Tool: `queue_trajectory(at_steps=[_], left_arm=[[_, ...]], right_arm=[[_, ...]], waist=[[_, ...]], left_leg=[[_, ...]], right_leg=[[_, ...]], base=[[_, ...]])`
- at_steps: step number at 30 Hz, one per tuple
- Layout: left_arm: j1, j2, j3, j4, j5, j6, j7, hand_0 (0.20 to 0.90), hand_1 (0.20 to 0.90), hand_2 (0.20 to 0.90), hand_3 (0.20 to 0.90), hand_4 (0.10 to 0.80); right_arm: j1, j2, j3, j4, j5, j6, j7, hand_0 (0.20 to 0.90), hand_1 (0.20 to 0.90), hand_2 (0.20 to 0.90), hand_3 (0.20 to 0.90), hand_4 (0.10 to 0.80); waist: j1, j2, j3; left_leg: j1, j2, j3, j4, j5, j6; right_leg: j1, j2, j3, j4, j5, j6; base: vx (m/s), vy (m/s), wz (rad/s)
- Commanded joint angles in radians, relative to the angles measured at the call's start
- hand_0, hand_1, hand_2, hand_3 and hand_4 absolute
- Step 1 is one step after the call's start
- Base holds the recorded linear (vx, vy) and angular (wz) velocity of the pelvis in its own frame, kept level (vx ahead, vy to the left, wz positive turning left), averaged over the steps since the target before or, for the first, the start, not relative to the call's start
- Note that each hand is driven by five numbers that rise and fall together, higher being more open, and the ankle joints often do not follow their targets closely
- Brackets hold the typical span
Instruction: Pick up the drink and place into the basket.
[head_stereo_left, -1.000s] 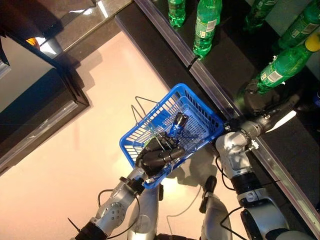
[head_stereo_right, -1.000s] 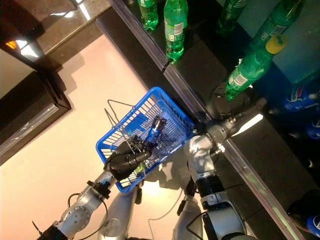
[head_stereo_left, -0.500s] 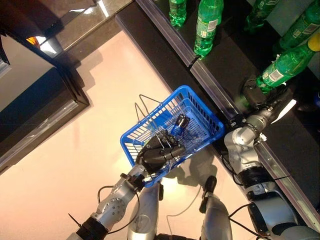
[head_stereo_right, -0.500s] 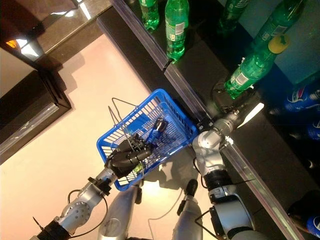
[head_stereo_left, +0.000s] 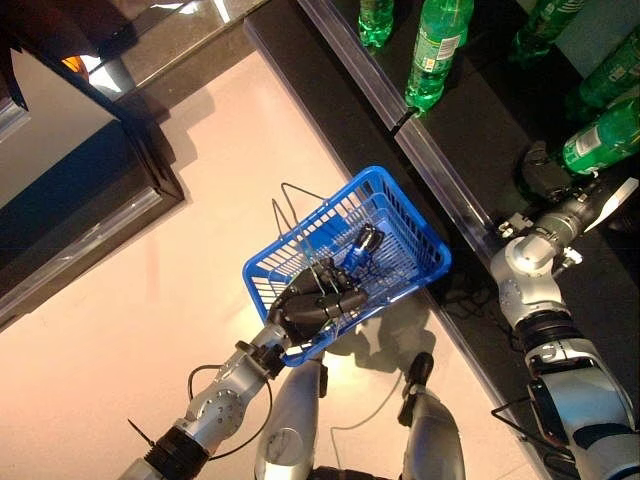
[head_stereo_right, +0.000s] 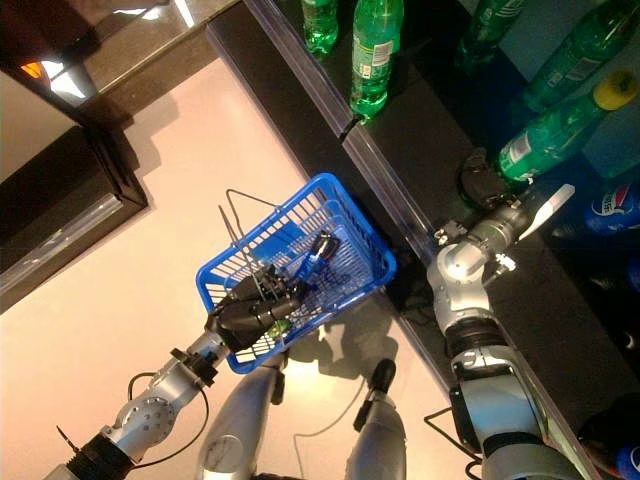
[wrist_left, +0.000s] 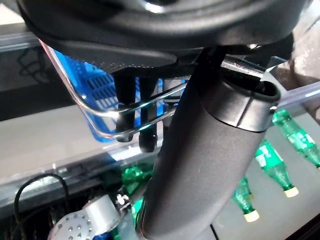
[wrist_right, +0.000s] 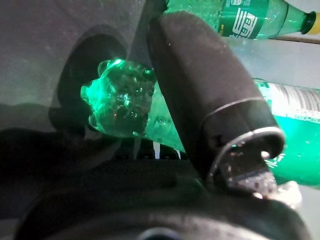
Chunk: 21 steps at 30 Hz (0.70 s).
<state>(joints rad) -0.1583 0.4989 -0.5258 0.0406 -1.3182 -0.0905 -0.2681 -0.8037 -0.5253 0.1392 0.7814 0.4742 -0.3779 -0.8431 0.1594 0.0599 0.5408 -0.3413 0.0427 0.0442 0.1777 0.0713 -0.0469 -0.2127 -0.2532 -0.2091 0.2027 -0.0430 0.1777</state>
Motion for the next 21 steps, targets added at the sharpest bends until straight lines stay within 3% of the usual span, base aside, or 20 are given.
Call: queue_trajectory(at_steps=[1,2,3,5,21], left_arm=[[-0.177,-0.039,0.091,-0.374,-0.017,-0.116,-0.184,0.3,0.3,0.3,0.2,0.1],[-0.178,-0.035,0.092,-0.371,-0.021,-0.117,-0.188,0.3,0.3,0.3,0.2,0.1],[-0.179,-0.035,0.093,-0.37,-0.021,-0.117,-0.189,0.3,0.3,0.3,0.2,0.1],[-0.177,-0.034,0.092,-0.369,-0.019,-0.113,-0.191,0.3,0.3,0.3,0.2,0.1],[-0.193,-0.065,0.099,-0.364,0.002,-0.116,-0.19,0.3,0.3,0.3,0.2,0.1]], right_arm=[[-0.162,-0.17,0.067,-0.038,0.005,-0.046,0.04,0.9,0.9,0.9,0.9,0.8],[-0.164,-0.175,0.069,-0.036,0.006,-0.045,0.047,0.9,0.9,0.9,0.9,0.8],[-0.164,-0.176,0.069,-0.038,0.002,-0.044,0.047,0.662,0.662,0.662,0.623,0.523],[-0.165,-0.178,0.071,-0.048,-0.02,-0.043,0.052,0.3,0.3,0.3,0.2,0.1],[-0.127,-0.15,0.068,-0.187,-0.122,-0.033,0.099,0.3,0.3,0.3,0.2,0.1]], waist=[[0.008,-0.02,-0.021],[0.008,-0.021,-0.021],[0.008,-0.021,-0.021],[0.007,-0.022,-0.021],[-0.014,-0.016,-0.021]], left_leg=[[-0.045,-0.022,-0.087,0.143,-0.113,-0.041],[-0.044,-0.021,-0.087,0.141,-0.113,-0.041],[-0.043,-0.02,-0.088,0.14,-0.112,-0.041],[-0.042,-0.02,-0.09,0.138,-0.112,-0.041],[-0.016,-0.021,-0.075,0.121,-0.11,-0.04]], right_leg=[[-0.04,0.0,-0.011,-0.039,0.135,0.0],[-0.039,0.0,-0.012,-0.041,0.135,0.0],[-0.039,0.0,-0.013,-0.041,0.135,0.001],[-0.041,0.001,-0.013,-0.04,0.136,0.001],[-0.036,0.001,-0.012,-0.038,0.131,0.0]], base=[[0.0,0.0,0.0],[0.0,0.0,0.0],[0.0,0.0,0.0],[0.0,0.0,0.0],[-0.018,0.013,0.0]])
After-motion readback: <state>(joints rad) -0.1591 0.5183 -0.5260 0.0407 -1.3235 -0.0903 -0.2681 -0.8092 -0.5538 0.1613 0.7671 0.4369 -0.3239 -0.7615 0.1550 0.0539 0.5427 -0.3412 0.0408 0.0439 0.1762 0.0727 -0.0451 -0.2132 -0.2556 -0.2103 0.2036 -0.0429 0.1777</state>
